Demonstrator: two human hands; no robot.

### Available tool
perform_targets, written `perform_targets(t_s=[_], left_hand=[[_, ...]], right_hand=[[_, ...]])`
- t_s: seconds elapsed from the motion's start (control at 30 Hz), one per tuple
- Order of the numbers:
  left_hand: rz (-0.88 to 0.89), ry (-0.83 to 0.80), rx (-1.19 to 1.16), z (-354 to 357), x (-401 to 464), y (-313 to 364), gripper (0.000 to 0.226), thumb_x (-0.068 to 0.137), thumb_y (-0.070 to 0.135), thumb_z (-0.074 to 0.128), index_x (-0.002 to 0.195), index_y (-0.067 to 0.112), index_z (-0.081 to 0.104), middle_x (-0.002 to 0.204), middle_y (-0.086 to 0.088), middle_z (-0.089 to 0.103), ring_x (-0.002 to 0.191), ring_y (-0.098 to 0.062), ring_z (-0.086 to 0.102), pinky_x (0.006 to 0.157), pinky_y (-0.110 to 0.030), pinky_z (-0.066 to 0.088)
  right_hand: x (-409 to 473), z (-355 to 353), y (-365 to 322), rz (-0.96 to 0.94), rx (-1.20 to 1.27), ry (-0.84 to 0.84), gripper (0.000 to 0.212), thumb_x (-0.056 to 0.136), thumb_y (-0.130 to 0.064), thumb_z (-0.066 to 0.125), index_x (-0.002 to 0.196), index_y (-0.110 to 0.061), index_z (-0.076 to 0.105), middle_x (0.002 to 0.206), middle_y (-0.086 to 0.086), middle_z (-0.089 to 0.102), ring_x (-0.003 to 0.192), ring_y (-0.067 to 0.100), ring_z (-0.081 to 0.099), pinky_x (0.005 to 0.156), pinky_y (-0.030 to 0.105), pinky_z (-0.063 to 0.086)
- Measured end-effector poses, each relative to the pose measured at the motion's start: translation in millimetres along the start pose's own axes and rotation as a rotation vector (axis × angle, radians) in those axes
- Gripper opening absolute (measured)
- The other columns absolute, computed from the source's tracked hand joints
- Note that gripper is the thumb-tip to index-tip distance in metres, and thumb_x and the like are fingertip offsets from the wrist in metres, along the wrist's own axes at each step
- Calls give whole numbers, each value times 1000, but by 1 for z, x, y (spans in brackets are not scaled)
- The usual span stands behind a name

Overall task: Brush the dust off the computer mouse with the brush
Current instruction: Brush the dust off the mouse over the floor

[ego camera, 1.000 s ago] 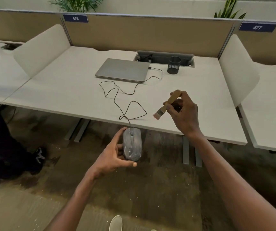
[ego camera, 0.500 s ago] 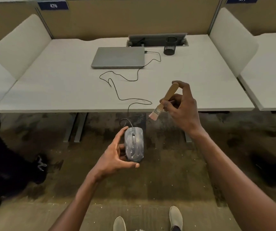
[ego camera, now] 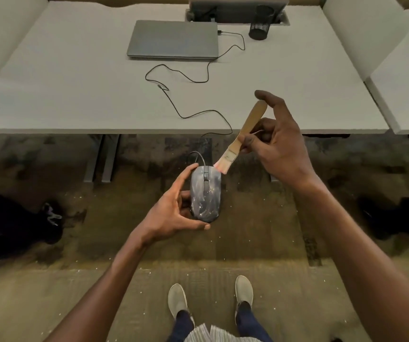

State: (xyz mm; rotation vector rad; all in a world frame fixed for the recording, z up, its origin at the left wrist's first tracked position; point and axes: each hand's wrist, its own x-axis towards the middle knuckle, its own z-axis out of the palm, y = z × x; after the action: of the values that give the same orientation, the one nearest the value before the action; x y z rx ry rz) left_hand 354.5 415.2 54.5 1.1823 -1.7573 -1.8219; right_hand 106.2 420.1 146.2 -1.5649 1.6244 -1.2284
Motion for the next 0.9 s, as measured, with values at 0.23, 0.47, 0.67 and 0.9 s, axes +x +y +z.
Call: perform_targets(t_s=[0.23, 0.47, 0.67, 0.9], left_hand=[[3, -1, -23, 18, 5, 2, 129, 63, -11, 88, 154, 46, 17, 128, -3, 66, 118, -21, 68, 98, -51, 56], [12, -18, -59, 31, 2, 4, 129, 64, -19, 84, 155, 43, 16, 120, -9, 70, 110, -24, 72, 91, -43, 60], [-4, 6, -57, 31, -2, 2, 130, 63, -16, 86, 155, 46, 16, 125, -11, 68, 112, -25, 71, 92, -51, 59], [4, 25, -34, 29, -5, 4, 131, 62, -13, 88, 154, 47, 17, 127, -7, 68, 116, -24, 69, 96, -54, 56]], right_hand=[[3, -5, 12, 12, -24, -111, 75, 89, -6, 74, 150, -18, 32, 94, 7, 74, 79, 14, 76, 77, 28, 63], [3, -9, 18, -34, -118, -59, 71, 89, -7, 74, 148, -17, 35, 91, 6, 73, 74, 12, 75, 76, 31, 64], [2, -10, 10, -78, -82, -7, 72, 89, -6, 74, 148, -14, 34, 90, 7, 72, 73, 11, 75, 74, 31, 64], [4, 1, 5, -92, -143, -63, 75, 89, -5, 75, 151, -17, 34, 90, 10, 72, 72, 16, 73, 74, 34, 64]])
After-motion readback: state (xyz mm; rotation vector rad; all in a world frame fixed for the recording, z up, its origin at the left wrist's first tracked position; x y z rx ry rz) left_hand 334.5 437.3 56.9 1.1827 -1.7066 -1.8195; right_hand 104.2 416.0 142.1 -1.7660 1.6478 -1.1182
